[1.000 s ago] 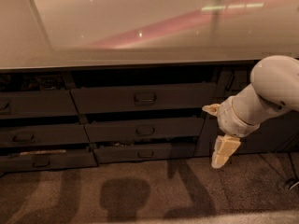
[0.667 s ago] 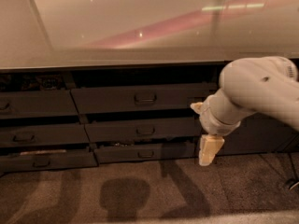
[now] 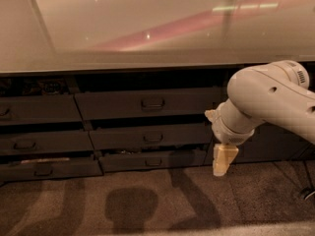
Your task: Open top drawer
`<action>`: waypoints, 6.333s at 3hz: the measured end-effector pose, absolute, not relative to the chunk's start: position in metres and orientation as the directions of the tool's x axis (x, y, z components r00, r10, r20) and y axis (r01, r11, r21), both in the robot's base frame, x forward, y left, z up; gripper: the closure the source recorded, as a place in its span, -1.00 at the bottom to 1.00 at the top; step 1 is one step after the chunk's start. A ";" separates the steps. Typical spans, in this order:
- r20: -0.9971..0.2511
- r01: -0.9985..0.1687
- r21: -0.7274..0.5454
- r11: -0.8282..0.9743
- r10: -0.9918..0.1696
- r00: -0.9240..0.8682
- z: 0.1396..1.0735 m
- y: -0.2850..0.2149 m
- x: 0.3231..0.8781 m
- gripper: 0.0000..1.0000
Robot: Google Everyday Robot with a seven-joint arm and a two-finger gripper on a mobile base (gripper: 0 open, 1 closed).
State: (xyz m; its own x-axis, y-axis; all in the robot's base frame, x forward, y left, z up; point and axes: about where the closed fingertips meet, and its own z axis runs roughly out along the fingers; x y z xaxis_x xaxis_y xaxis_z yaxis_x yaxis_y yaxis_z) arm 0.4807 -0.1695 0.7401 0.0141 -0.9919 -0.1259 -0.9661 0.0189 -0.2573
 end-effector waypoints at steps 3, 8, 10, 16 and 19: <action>-0.049 -0.903 -0.428 0.023 -0.999 -0.002 0.751 -0.217 0.561 -1.00; 0.028 -0.901 -0.429 0.063 -0.996 -0.083 0.742 -0.248 0.661 -1.00; 0.075 -0.914 -0.403 0.048 -0.993 -0.086 0.711 -0.254 0.670 -1.00; -0.161 -0.930 -0.365 0.032 -0.986 0.029 0.695 -0.258 0.689 -1.00; -0.108 -0.950 -0.300 -0.092 -0.986 0.129 0.675 -0.202 0.713 -1.00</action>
Offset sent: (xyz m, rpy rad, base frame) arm 0.1050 -0.0441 0.0191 -0.1771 -0.3184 -0.0254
